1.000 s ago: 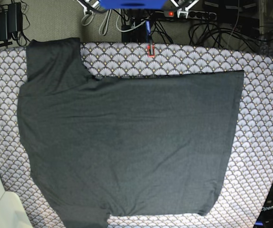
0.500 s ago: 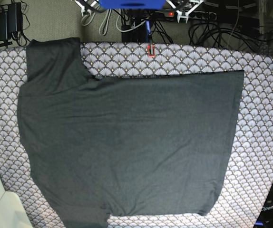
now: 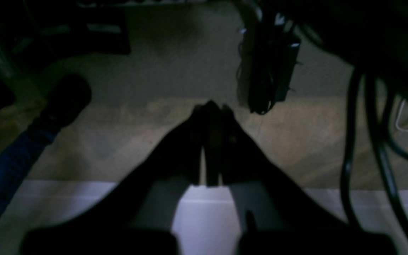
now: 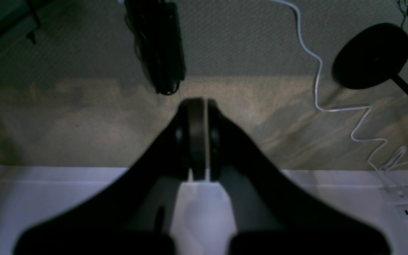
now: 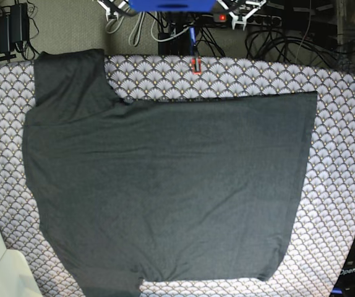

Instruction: Fold the T-shirt properly

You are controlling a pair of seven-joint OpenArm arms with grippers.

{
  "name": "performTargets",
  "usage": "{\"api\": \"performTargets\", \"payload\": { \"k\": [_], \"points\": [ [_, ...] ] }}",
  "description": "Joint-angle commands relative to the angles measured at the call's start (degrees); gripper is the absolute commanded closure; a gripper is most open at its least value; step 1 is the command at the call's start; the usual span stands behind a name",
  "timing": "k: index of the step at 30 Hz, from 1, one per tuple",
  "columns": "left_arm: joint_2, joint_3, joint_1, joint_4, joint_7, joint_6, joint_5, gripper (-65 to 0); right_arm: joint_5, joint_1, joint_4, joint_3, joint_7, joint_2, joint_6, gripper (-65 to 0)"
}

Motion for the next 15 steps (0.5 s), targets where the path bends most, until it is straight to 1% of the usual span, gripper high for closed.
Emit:
{"api": "performTargets", "payload": {
  "k": [1, 12, 15],
  "points": [
    [-0.04, -0.05, 0.20, 0.11, 0.00, 0.05, -0.17, -0.4, 0.17, -0.38, -0.08, -0.03, -0.25, 0.12, -0.75, 0.0],
    [-0.13, -0.05, 1.08, 0.20, -0.26, 0.05, -0.17, -0.3, 0.17, -1.43, 0.45, -0.03, -0.08, 0.12, -0.75, 0.0],
    [-0.22, -0.05, 3.36, 3.63, -0.35, 0.05, -0.17, -0.3, 0.17, -5.13, 6.69, -0.03, -0.25, 0.12, -0.75, 0.0]
  ]
}}
